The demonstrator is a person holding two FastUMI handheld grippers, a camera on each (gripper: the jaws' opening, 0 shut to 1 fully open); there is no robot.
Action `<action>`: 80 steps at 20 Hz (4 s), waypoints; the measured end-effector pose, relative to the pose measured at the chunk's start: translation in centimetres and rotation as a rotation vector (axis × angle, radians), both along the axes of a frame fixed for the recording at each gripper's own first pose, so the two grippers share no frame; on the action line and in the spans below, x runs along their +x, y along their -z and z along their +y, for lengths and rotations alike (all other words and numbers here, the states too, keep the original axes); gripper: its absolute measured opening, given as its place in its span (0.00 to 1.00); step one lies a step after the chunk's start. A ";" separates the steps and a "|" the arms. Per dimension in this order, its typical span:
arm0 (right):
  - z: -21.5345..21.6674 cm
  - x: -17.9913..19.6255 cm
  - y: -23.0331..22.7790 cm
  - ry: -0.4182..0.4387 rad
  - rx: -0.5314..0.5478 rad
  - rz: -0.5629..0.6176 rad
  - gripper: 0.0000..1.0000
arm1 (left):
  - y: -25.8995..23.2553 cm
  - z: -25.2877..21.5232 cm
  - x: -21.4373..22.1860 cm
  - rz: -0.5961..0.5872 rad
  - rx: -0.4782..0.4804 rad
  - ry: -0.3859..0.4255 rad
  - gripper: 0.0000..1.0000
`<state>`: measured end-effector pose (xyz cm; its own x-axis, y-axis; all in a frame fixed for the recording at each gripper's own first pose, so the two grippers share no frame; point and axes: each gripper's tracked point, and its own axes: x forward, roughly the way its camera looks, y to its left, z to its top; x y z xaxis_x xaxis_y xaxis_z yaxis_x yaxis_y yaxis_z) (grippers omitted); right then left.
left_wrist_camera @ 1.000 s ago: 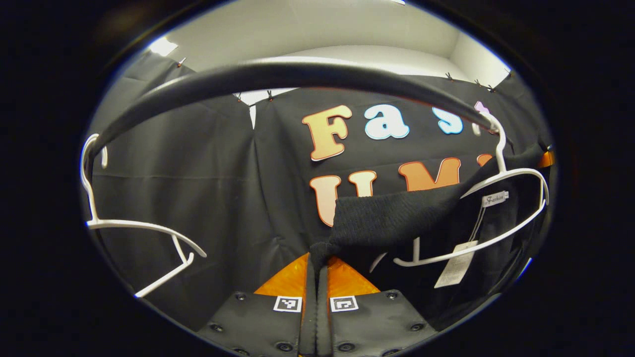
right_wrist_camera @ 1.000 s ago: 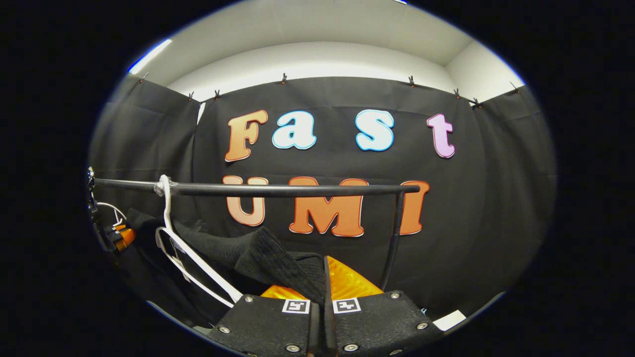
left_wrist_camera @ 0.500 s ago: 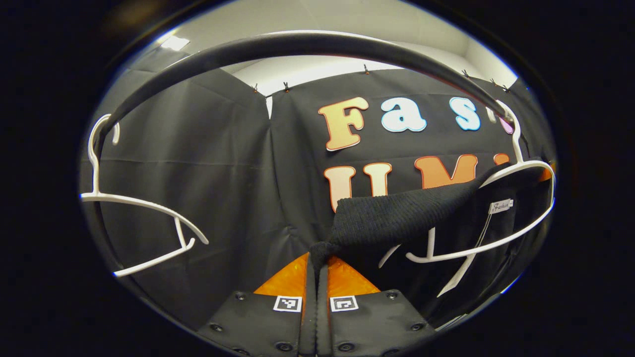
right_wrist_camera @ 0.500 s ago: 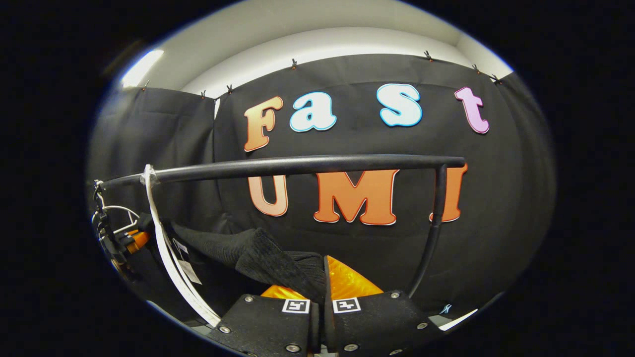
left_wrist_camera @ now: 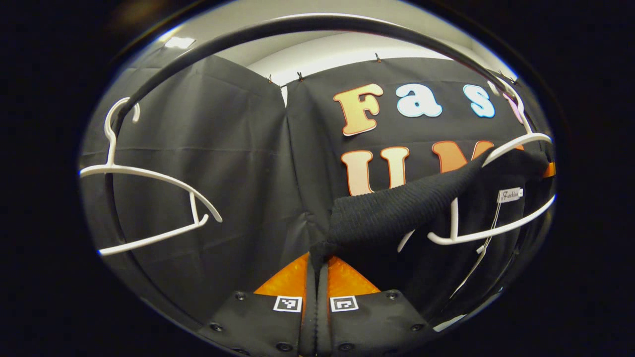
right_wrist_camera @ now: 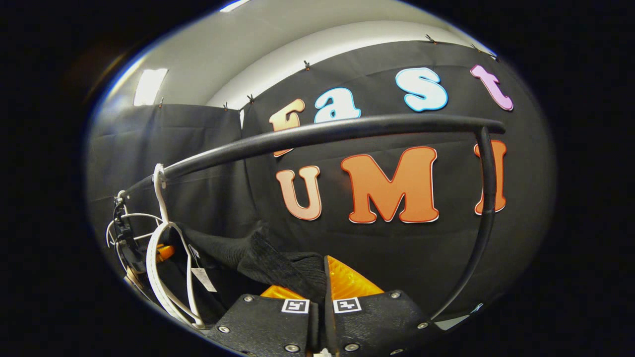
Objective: Grasp the clothes on the hanger with both hands and then place them into the laundry hamper below.
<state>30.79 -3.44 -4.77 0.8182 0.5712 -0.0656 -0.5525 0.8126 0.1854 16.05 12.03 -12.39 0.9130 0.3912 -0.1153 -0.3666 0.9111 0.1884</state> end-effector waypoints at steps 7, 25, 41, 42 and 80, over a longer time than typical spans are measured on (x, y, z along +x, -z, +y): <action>0.7 0.1 1.3 -0.085 0.148 0.079 0.04 | 2.9 -1.5 -1.5 0.039 -0.042 0.024 0.07; 3.5 1.9 8.3 -0.095 0.410 0.257 0.04 | 0.5 2.1 -2.4 -0.005 -0.027 -0.052 0.07; 10.9 -5.2 29.3 0.038 0.328 0.582 0.04 | 17.8 -2.3 -6.5 0.292 -0.135 0.079 0.07; 11.0 -6.1 30.4 0.049 0.313 0.597 0.04 | 19.1 -3.3 -6.5 0.320 -0.134 0.106 0.07; 9.3 -19.5 53.9 0.316 -0.216 0.950 0.76 | 39.7 -18.3 -13.3 0.954 -0.378 0.256 0.69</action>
